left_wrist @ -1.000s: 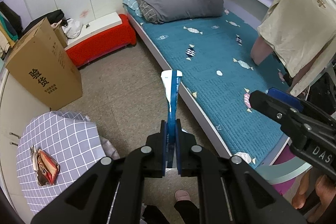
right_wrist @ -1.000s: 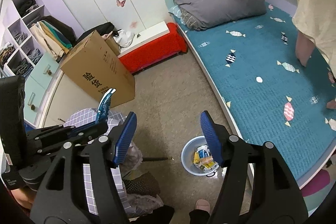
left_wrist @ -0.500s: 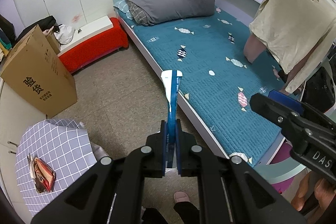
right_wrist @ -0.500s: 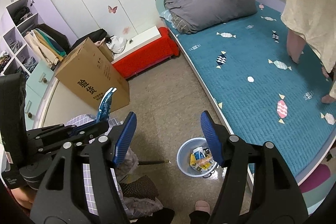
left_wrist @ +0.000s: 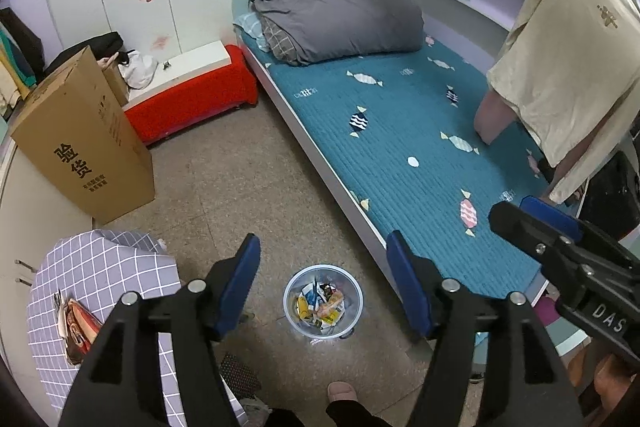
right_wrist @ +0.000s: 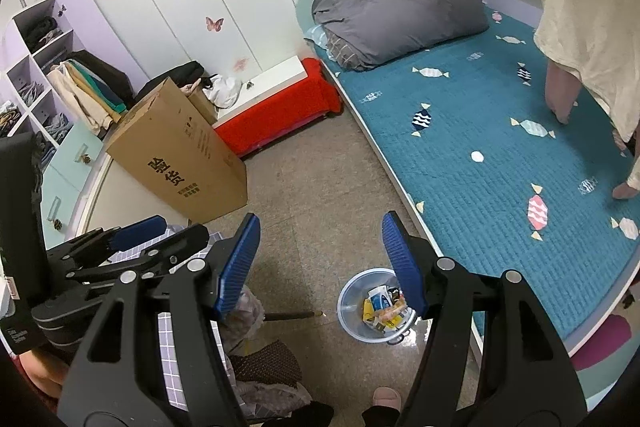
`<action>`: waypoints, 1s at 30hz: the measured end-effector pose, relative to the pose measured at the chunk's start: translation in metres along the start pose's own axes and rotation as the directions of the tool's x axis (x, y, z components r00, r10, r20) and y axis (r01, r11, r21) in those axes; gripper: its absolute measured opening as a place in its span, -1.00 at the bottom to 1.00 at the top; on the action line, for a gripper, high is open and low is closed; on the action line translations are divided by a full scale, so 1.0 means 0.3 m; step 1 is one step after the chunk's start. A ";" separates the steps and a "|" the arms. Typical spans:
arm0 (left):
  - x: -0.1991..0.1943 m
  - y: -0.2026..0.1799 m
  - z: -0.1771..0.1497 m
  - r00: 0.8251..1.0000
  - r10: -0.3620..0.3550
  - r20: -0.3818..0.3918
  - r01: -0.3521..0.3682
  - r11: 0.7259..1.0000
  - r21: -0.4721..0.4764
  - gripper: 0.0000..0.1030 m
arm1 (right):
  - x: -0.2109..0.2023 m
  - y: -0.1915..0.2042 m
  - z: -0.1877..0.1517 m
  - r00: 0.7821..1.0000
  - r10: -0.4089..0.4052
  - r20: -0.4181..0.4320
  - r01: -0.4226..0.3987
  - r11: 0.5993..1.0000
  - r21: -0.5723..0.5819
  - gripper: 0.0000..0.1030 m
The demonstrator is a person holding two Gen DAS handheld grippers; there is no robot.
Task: Collect trash
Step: 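Move both open grippers back over the checked table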
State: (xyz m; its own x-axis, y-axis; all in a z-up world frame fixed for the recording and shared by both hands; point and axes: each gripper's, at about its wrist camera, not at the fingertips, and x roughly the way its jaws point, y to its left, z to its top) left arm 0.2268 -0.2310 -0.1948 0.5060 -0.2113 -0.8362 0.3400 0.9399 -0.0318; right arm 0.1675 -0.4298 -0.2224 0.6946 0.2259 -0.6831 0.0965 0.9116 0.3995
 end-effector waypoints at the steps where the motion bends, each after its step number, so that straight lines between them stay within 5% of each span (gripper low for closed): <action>1: -0.006 0.005 -0.004 1.000 0.005 0.002 -0.005 1.000 -0.004 0.27 | 0.002 0.006 -0.001 1.000 0.004 -0.002 -0.004 1.000 -0.006 0.23; 21: -0.130 0.160 -0.112 0.995 0.094 0.025 -0.089 0.985 -0.145 0.30 | 0.043 0.208 -0.056 0.992 0.106 -0.075 -0.115 0.984 -0.134 0.24; 30: -0.177 0.352 -0.226 0.986 0.166 -0.007 -0.162 0.950 -0.267 0.34 | 0.137 0.402 -0.114 0.971 0.170 -0.168 -0.205 0.955 -0.214 0.25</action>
State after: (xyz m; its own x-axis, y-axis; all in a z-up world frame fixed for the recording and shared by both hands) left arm 0.1820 -0.1024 -0.1910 0.5503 -0.0504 -0.8335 0.0290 0.9987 -0.0412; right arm 0.1835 -0.2988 -0.2232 0.5714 0.4322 -0.6977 -0.2024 0.8981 0.3906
